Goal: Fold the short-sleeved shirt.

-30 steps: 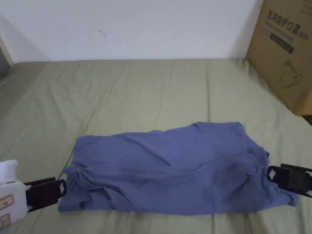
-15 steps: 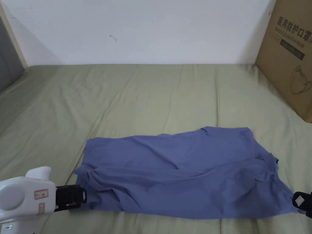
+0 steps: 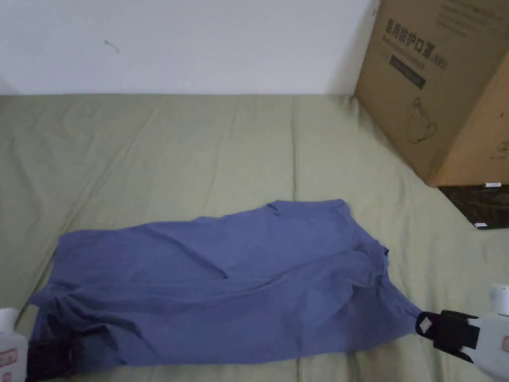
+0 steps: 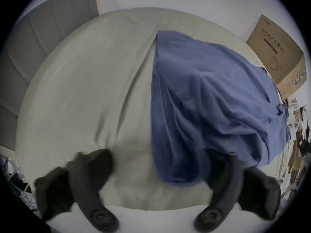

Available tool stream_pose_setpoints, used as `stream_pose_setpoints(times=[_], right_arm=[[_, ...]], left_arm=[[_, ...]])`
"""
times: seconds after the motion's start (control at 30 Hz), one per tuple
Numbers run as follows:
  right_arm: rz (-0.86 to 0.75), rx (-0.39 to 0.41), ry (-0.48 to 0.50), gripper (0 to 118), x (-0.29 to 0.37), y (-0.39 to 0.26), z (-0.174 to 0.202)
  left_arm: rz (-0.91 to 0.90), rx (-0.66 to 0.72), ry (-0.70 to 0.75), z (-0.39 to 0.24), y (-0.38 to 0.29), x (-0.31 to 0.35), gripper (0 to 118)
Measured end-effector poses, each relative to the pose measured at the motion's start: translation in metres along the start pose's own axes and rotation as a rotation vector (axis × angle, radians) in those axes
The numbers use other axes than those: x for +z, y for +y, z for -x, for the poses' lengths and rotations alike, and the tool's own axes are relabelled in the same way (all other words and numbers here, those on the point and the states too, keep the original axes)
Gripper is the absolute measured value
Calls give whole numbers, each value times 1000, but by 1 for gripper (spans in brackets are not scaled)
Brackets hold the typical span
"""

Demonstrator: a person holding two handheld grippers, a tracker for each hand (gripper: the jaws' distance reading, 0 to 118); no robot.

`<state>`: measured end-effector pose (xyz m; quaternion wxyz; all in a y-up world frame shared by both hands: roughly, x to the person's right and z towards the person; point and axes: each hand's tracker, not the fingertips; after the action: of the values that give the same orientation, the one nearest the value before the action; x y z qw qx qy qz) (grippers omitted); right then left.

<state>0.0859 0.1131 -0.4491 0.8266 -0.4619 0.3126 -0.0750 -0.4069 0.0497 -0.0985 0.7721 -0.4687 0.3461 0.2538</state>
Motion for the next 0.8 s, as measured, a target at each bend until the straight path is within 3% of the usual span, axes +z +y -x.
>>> stream_pose_setpoints(times=[0.03,0.1,0.17,0.2,0.23,0.27,0.3,0.4,0.53,0.57,0.6,0.63,0.67,0.7,0.77,0.8], right_arm=[[8,5,-28,0,-4,2,-4],[19,17,-35,0,-12,8,-9],[9,32,-38,0,-15,13,-12],[-3,40,-43,0,-18,17,-13],[-10,39,-51,16,-21,23,-15],[-13,32,-55,55,-26,29,-19],[-8,14,-63,87,-32,35,-23],[109,-54,-120,116,-63,47,-34],[224,-35,-125,114,-100,52,-42],[260,-20,-131,109,-108,52,-42],[281,-7,-119,88,-112,51,-41],[267,5,-120,53,-111,51,-38],[232,63,-204,22,-104,48,-31],[206,96,-189,8,-99,47,-29],[181,70,-77,6,-86,50,-28],[178,85,-98,5,-75,50,-27]], left_arm=[[-39,-13,10,0,-1,9,64],[-98,-40,-21,3,-1,30,2],[-91,-79,-124,4,0,46,2],[-118,-101,-54,-1,-1,54,2],[-140,-120,-24,0,-2,60,2],[-154,-123,-40,0,0,67,2],[-151,-108,-55,1,2,73,2],[-162,-57,-86,5,9,82,2],[-193,-86,-74,2,10,86,2],[-190,-84,-71,2,10,85,2],[-184,-78,-75,3,11,85,2],[-177,-67,-83,4,11,84,2],[-171,-59,-92,5,11,83,2],[-167,-54,-98,6,10,83,2],[-164,-56,-94,7,8,82,2],[-165,-60,-95,8,8,84,2]])
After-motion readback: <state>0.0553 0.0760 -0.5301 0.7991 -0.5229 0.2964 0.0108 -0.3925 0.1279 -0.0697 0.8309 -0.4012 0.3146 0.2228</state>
